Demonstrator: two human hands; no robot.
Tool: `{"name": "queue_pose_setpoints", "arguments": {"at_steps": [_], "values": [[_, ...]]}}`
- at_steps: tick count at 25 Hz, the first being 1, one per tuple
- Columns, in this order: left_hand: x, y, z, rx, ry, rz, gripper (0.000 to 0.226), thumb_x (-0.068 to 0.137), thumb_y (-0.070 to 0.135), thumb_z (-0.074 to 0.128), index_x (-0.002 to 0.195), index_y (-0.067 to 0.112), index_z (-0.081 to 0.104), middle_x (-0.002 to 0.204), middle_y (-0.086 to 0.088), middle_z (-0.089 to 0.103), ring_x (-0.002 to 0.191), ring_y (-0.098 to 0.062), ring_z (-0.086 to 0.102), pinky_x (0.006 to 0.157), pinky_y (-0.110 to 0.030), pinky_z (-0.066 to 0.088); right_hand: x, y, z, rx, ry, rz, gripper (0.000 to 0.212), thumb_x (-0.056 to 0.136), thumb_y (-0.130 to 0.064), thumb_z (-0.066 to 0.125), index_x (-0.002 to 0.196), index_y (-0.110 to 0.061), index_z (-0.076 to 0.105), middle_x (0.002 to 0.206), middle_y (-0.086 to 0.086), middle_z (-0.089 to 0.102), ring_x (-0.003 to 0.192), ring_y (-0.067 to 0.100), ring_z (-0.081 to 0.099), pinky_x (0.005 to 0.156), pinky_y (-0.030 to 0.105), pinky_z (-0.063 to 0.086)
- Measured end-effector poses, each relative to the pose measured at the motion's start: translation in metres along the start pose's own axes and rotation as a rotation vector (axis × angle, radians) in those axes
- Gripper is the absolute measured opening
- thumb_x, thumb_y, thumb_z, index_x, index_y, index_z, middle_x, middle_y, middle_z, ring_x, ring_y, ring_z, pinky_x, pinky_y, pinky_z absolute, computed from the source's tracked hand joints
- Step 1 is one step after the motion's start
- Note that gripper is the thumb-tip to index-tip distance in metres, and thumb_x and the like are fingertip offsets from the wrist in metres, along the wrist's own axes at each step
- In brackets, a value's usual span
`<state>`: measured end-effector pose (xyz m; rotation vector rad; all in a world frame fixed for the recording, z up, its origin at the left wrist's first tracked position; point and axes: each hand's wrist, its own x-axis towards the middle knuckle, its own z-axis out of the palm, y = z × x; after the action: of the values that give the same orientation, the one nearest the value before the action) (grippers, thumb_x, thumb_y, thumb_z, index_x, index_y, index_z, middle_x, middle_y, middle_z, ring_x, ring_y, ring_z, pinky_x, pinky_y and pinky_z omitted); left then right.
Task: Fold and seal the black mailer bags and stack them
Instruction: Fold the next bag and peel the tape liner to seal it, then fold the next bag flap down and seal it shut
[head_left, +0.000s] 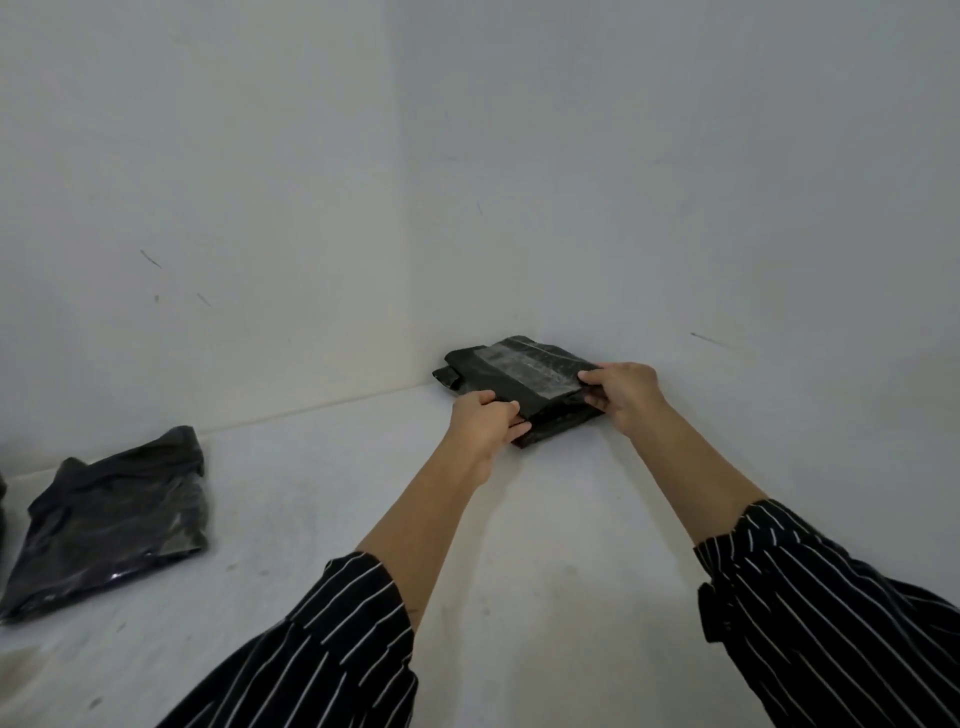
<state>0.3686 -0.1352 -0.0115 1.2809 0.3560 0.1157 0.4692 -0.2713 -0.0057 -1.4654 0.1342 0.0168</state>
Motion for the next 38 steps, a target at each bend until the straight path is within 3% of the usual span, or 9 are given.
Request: {"name": "queue_pose_setpoints", "arguments": {"at_steps": [3,5,11,15,19,23,28,32,38], "values": [[0.008,-0.003,0.002,0.152,-0.017,0.025,0.053,0.095,0.004,0.051,0.143,0.002,0.030,0.139,-0.017,0.045,0.113,-0.025,0.054,0.099,-0.033,0.045,0.011,0.017,0.002,-0.065,0.152,-0.100,0.027,0.078,0.008,0.069,0.091,-0.003,0.047,0.092,0.011,0.052,0.079,0.027,0.063,0.081,0.035,0.056],[0.008,-0.002,0.003,0.215,-0.042,0.038,0.052,0.095,0.009,0.052,0.143,0.003,0.032,0.141,-0.014,0.043,0.116,-0.022,0.049,0.103,-0.033,0.042,0.011,0.023,0.003,-0.220,0.217,-0.161,0.019,0.077,0.000,0.073,0.084,-0.006,0.056,0.102,0.016,0.062,0.097,0.031,0.064,0.091,0.038,0.052],[-0.001,0.000,0.000,0.380,-0.058,0.106,0.053,0.094,0.017,0.056,0.142,0.008,0.036,0.144,-0.008,0.041,0.129,-0.021,0.043,0.109,-0.037,0.036,-0.004,0.015,-0.002,-0.501,0.203,-0.218,0.019,0.080,-0.011,0.069,0.096,0.001,0.067,0.104,0.014,0.067,0.091,0.024,0.059,0.073,0.025,0.041],[-0.020,0.003,-0.016,0.535,0.030,0.176,0.043,0.093,0.018,0.057,0.134,0.008,0.048,0.132,-0.010,0.052,0.120,-0.022,0.050,0.098,-0.028,0.040,-0.025,0.010,-0.001,-0.688,0.188,-0.293,0.014,0.082,-0.019,0.066,0.092,-0.010,0.061,0.113,0.015,0.060,0.102,0.029,0.057,0.082,0.034,0.048],[-0.043,0.010,-0.064,0.813,0.181,0.246,0.028,0.092,0.018,0.055,0.117,0.008,0.058,0.120,-0.009,0.059,0.107,-0.024,0.057,0.082,-0.025,0.043,-0.075,0.006,0.017,-0.961,0.054,-0.508,0.013,0.087,-0.009,0.054,0.096,-0.002,0.060,0.106,0.015,0.061,0.097,0.030,0.059,0.079,0.034,0.047],[-0.070,0.022,-0.127,1.117,0.331,0.282,0.021,0.089,0.015,0.051,0.101,0.005,0.065,0.109,-0.012,0.066,0.103,-0.027,0.059,0.086,-0.031,0.047,-0.138,0.016,0.056,-1.219,-0.189,-0.737,0.015,0.091,-0.011,0.046,0.100,-0.004,0.056,0.104,0.011,0.060,0.097,0.030,0.057,0.082,0.036,0.040],[-0.100,0.032,-0.206,1.360,0.471,0.178,0.013,0.087,0.012,0.048,0.080,0.005,0.056,0.094,-0.018,0.067,0.088,-0.034,0.061,0.077,-0.037,0.049,-0.190,0.045,0.120,-1.272,-0.438,-0.870,0.021,0.094,-0.015,0.043,0.110,-0.005,0.052,0.114,0.012,0.056,0.105,0.030,0.052,0.089,0.036,0.035],[-0.106,0.031,-0.255,1.455,0.631,0.006,0.037,0.092,0.023,0.050,0.122,0.001,0.047,0.131,-0.022,0.044,0.121,-0.038,0.042,0.099,-0.045,0.038,-0.214,0.071,0.176,-1.334,-0.585,-0.909,0.034,0.099,-0.025,0.039,0.124,-0.003,0.046,0.127,0.016,0.050,0.117,0.032,0.045,0.097,0.040,0.031],[-0.106,0.031,-0.282,1.221,0.920,-0.161,0.055,0.094,0.028,0.053,0.135,-0.001,0.033,0.142,-0.023,0.034,0.130,-0.038,0.033,0.104,-0.045,0.031,-0.232,0.100,0.240,-1.298,-0.579,-0.800,0.046,0.102,-0.035,0.028,0.124,-0.001,0.050,0.130,0.018,0.045,0.119,0.032,0.039,0.099,0.040,0.028]]}}
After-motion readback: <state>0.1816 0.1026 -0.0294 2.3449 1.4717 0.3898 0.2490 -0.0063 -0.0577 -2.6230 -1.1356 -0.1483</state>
